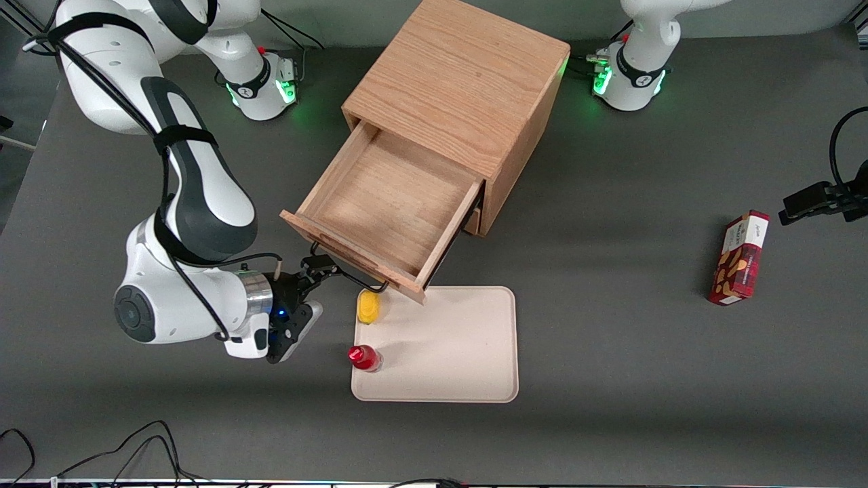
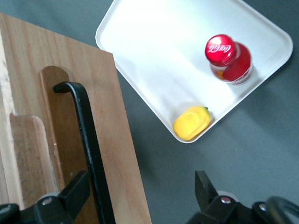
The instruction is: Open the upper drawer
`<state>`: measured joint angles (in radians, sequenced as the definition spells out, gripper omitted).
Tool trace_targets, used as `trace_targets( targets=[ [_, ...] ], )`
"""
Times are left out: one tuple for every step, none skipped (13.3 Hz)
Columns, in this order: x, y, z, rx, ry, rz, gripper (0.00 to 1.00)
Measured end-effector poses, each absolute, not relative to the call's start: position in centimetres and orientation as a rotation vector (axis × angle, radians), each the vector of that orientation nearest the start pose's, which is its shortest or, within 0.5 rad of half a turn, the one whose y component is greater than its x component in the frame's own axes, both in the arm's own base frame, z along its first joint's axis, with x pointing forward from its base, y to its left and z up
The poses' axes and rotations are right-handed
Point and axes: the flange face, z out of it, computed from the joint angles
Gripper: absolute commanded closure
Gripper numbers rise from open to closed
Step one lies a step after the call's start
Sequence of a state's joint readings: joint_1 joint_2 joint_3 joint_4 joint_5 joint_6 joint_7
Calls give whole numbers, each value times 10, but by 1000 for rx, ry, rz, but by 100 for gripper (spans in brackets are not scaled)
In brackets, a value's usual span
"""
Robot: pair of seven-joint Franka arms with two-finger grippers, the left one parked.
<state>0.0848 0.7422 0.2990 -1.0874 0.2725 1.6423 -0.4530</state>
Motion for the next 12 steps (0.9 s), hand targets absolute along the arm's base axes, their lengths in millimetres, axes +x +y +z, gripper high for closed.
trace_targets(
  targets=[
    [696,236,402,-2479,-957,158,0],
    [699,235,414,-2481,-962,129,0],
    [700,234,429,-2482,-970,98,0],
    [699,231,451,-2484,-982,71,0],
    [693,225,478,-2495,-998,59,0],
    [685,211,506,-2526,-1010,62,0],
    [675,192,533,-2579,-1021,82,0],
    [662,177,560,-2635,-1040,105,0],
    [645,168,587,-2679,-1054,127,0],
    [626,163,613,-2720,-1042,152,0],
    [607,158,639,-2769,-984,166,0],
    [587,154,663,-2823,-890,178,0]
  ],
)
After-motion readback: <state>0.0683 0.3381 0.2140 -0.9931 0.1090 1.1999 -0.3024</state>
